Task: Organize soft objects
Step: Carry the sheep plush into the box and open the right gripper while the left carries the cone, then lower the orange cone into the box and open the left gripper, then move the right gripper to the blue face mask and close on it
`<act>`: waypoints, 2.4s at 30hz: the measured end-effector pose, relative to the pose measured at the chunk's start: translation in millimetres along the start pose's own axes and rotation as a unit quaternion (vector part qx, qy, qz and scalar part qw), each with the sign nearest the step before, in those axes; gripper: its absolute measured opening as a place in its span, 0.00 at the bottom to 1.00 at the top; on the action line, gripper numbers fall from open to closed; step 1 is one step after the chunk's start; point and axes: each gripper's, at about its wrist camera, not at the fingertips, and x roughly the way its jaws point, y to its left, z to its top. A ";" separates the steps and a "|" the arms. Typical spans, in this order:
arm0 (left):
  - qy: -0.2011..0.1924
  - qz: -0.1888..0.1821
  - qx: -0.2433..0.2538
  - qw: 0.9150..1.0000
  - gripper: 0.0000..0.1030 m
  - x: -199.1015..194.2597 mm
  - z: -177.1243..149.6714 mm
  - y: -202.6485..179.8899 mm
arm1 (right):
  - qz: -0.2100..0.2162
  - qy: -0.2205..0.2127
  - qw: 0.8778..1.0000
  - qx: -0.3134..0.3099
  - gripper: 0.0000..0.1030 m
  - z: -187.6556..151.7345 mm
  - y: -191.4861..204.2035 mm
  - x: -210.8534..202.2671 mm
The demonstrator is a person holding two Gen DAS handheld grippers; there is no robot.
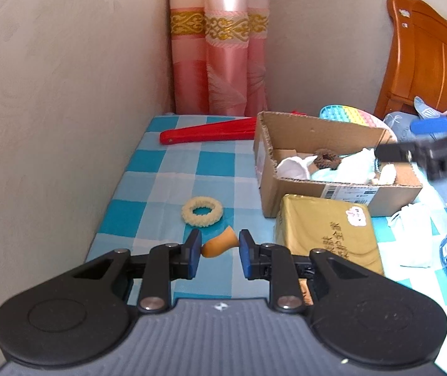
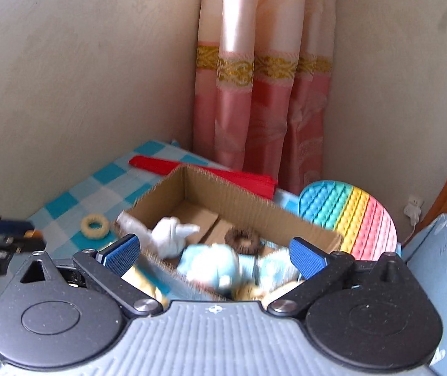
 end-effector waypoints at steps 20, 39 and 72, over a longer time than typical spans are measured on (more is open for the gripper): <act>-0.035 -0.063 0.085 0.994 0.24 8.9 75.7 -58.5 | -0.057 0.034 0.992 0.110 1.00 -84.9 25.3 -56.9; -0.037 -0.057 0.099 0.993 0.90 39.7 117.7 -83.3 | -0.073 0.016 0.989 0.125 1.00 -101.4 26.5 -83.9; 0.008 -0.025 0.039 0.999 0.97 -21.0 11.6 -36.0 | -0.085 0.051 0.988 0.120 1.00 -83.1 11.6 -62.3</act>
